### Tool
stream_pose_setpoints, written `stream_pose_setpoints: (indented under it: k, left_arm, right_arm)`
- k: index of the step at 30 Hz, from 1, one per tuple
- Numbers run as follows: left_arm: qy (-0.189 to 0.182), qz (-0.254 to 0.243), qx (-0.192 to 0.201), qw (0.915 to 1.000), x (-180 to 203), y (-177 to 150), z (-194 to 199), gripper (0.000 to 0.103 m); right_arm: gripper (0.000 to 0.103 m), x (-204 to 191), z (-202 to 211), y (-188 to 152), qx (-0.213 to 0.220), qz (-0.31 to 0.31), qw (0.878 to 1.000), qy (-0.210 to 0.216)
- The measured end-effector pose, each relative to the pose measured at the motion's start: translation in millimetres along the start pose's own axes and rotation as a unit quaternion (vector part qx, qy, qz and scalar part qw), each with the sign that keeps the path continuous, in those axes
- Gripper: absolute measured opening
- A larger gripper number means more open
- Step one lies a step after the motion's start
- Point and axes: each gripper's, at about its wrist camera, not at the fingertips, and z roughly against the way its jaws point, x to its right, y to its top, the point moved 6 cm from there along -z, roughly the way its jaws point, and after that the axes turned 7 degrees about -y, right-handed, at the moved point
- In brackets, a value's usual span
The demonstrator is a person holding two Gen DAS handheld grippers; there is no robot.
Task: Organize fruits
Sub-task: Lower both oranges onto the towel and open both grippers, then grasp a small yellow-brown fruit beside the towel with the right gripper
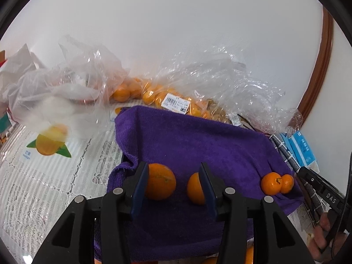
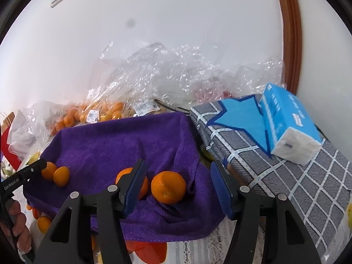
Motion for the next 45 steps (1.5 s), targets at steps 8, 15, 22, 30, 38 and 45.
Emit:
stream_pose_setpoints:
  k: [8, 15, 22, 30, 38, 45]
  left_arm:
    - [-0.017, 0.011, 0.004, 0.9998, -2, 4, 5, 0.047]
    - [-0.010, -0.003, 0.015, 0.9998, 1, 4, 10, 0.047]
    - [-0.015, -0.012, 0.020, 0.9996, 6, 6, 14, 0.047]
    - [-0.015, -0.022, 0.015, 0.9995, 9, 4, 13, 0.047]
    - [-0.010, -0.032, 0.018, 0.9993, 13, 2, 14, 0.047]
    - [-0.023, -0.015, 0.010, 0.9996, 9, 2, 12, 0.047]
  right_arm:
    - [0.060, -24, 38, -32, -0.048, 0.010, 0.997, 0.059]
    - [0.055, -53, 54, -74, -0.072, 0.049, 0.994, 0.069]
    - [0.039, -63, 41, -98, -0.097, 0.061, 0.991, 0.062]
    - [0.028, -49, 41, -104, -0.100, 0.064, 0.992, 0.031]
    - [0.028, -38, 35, -110, -0.122, 0.057, 0.990, 0.032]
    - [0.027, -36, 40, -105, -0.101, 0.042, 0.993, 0.042]
